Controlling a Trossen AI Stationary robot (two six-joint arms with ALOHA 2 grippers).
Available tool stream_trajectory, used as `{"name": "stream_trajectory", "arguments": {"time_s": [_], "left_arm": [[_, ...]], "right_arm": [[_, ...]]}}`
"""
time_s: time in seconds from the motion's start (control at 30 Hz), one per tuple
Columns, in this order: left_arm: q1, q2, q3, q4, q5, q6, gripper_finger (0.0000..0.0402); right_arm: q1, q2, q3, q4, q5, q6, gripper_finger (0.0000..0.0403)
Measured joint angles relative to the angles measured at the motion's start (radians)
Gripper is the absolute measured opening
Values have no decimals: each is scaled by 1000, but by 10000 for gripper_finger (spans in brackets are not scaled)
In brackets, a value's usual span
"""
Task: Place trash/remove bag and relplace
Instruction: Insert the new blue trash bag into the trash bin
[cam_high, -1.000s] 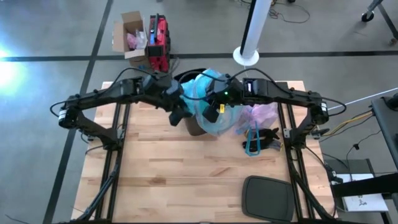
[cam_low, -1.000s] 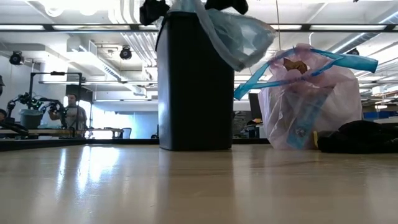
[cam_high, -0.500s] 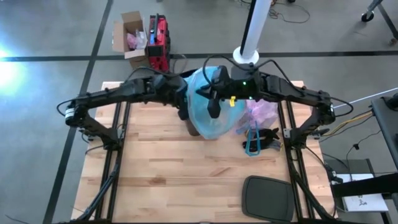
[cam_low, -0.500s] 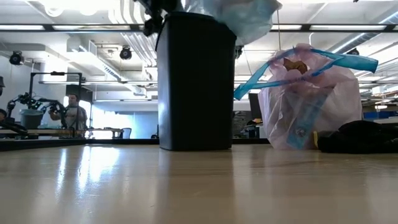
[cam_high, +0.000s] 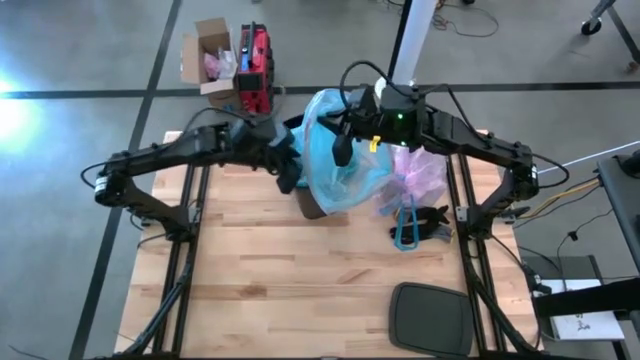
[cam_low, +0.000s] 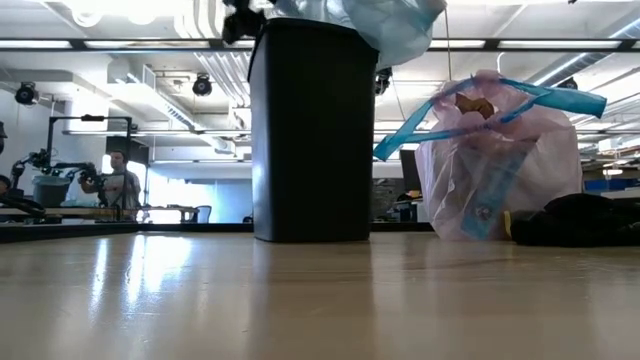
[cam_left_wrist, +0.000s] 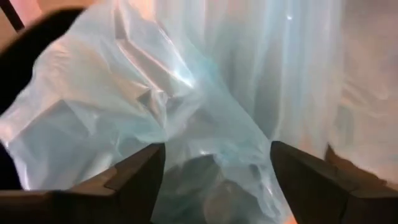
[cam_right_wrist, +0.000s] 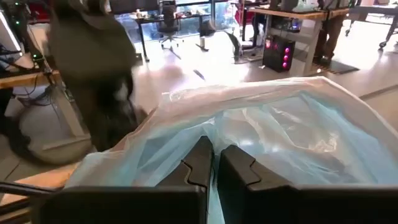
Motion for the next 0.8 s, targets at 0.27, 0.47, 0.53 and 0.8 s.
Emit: {"name": "stream_trajectory", "arguments": {"time_s": [0.27,0.47,0.53,0.8], "left_arm": [[-4,-81,0,-61,-165,45,307],[18,-94,0,24,-391,84,295],[30,-68,0,41,-399,96,285],[39,88,0,31,-399,150,250]], "right_arm": [[-13,3,0,-10,-55,12,2],[-14,0,2,-1,-103,4,2],[-14,0,2,17,-139,-5,2],[-22,0,2,59,-164,7,2]]}}
